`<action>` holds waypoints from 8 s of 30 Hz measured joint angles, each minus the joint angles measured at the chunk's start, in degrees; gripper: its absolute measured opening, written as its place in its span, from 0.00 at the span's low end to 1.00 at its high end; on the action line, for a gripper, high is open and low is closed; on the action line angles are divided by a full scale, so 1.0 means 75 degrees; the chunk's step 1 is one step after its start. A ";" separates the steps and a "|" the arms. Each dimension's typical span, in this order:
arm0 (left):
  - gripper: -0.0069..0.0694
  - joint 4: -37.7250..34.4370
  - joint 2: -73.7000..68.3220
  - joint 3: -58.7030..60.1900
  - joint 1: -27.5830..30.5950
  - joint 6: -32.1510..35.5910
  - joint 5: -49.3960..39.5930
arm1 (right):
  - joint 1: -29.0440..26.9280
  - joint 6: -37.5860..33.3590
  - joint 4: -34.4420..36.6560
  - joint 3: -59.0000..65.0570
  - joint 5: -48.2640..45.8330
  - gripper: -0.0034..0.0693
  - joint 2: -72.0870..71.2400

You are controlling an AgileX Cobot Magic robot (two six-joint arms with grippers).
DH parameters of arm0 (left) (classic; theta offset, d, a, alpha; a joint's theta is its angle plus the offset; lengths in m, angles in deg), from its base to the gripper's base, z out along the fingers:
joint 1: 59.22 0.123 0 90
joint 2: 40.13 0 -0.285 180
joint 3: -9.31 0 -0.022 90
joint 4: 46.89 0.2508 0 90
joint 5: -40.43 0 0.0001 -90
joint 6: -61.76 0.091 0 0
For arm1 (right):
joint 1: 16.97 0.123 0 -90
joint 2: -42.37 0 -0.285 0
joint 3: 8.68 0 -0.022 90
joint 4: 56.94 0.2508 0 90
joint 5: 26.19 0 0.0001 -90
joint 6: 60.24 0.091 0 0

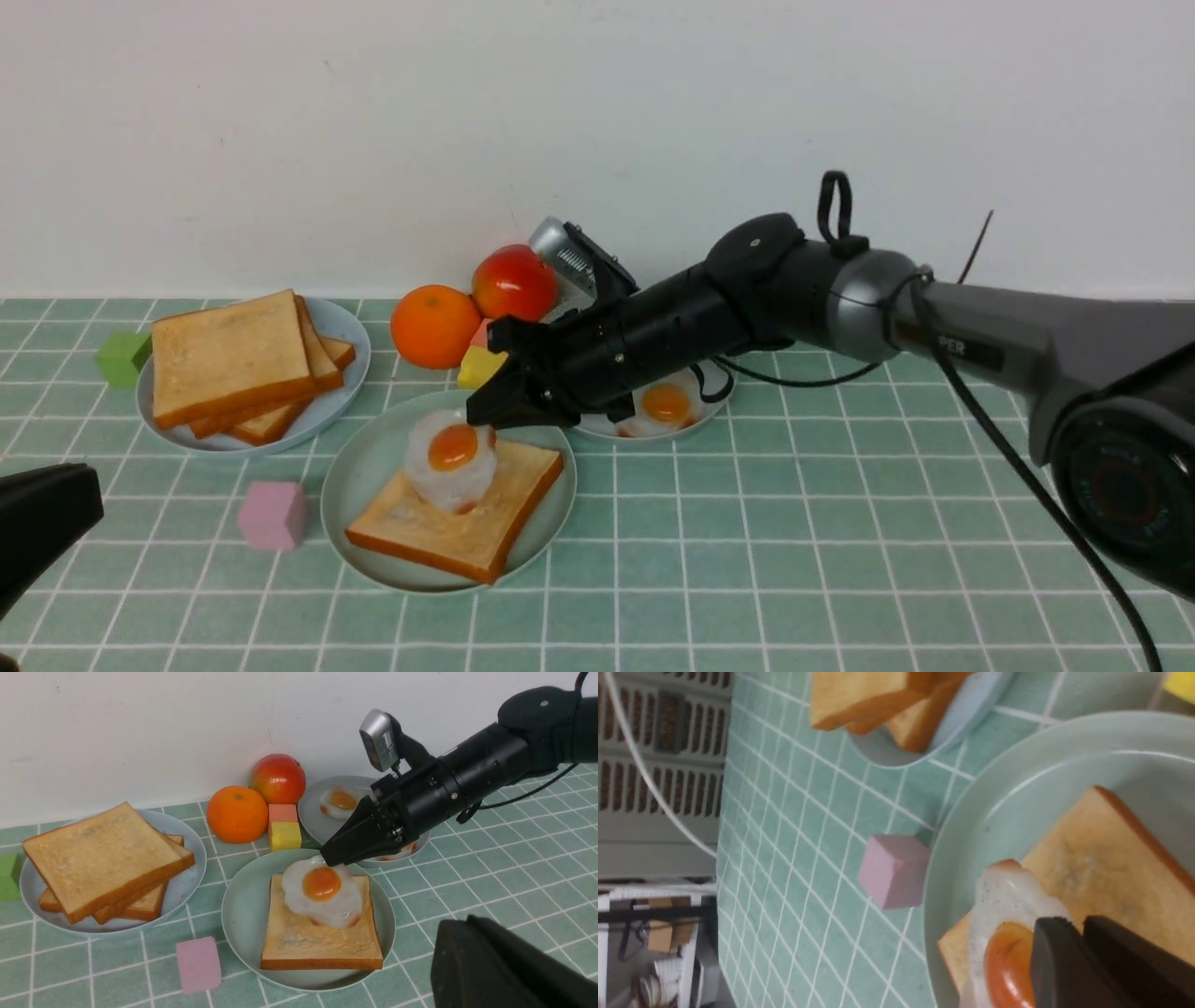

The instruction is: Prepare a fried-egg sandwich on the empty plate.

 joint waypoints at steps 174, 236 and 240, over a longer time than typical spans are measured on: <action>0.07 -0.2032 0.1615 0.2796 -0.1268 0.1194 0.4370 | -0.0227 0.5511 -0.8879 0.8388 -0.1246 0.03 -1.6004; 0.13 -0.2032 0.1615 0.2818 -0.1282 0.1194 0.2866 | -0.3670 0.2275 -0.7599 1.4243 0.3192 0.05 -1.8077; 0.07 -0.2196 0.1935 0.2881 -0.0235 0.1427 0.2859 | -0.3670 0.2275 -0.7599 1.4243 0.3192 0.06 -1.8077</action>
